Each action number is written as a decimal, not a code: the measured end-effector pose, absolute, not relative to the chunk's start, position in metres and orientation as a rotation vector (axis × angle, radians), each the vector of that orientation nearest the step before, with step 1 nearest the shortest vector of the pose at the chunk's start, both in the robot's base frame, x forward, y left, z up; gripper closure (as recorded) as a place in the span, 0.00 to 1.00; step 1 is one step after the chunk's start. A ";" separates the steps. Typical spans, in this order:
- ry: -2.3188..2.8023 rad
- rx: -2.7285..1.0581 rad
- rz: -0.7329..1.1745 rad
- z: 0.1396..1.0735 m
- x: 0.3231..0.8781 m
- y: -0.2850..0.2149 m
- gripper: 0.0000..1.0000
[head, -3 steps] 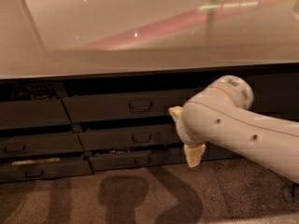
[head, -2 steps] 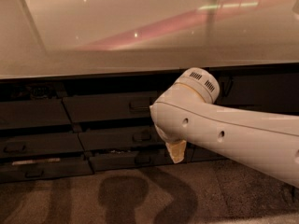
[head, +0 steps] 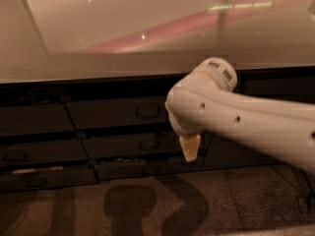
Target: Open top drawer
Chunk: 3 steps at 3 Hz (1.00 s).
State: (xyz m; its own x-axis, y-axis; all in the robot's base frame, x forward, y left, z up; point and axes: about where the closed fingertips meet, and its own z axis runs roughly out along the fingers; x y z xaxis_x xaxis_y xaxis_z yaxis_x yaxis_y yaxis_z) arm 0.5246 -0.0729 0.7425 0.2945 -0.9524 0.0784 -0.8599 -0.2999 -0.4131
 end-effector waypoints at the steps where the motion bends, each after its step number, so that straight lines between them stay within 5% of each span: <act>1: 1.753 -2.168 -0.447 0.760 0.561 -0.095 0.00; 3: 1.861 -2.191 -0.475 0.733 0.586 -0.118 0.00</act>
Offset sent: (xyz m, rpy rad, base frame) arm 0.0292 -0.0190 0.0109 0.0296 -0.0011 -0.0825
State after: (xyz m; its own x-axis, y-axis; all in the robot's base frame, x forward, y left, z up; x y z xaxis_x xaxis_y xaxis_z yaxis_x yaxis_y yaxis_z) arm 0.5861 -0.1182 0.7328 0.1421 -0.9850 0.0979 -0.9113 -0.1688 -0.3755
